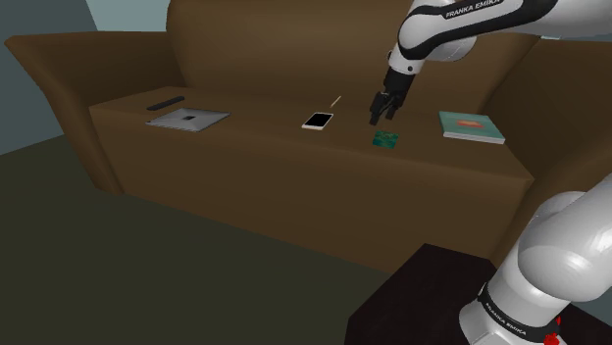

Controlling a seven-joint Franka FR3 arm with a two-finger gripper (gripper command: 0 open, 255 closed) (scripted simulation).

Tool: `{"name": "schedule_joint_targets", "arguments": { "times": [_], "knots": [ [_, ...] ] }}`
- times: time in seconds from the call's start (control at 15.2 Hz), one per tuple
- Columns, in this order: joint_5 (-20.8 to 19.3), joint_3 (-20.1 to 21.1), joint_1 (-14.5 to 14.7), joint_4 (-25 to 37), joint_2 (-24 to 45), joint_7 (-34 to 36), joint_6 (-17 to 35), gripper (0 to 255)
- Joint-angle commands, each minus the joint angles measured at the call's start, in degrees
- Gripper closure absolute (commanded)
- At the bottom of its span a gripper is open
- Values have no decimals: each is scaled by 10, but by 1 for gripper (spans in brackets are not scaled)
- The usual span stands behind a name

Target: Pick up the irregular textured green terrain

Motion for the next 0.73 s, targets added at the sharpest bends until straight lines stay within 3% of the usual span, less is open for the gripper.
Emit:
{"name": "schedule_joint_targets", "arguments": {
  "times": [0.0, 0.33, 0.4, 0.66],
  "knots": [
    [2, -2, 0, -12, 3, -2, 16, 0],
    [3, -3, 0, -35, 8, -6, 44, 0],
    [3, -3, 0, -36, 7, -6, 43, 255],
    [3, -3, 0, -36, 7, -6, 43, 255]
  ]
}}
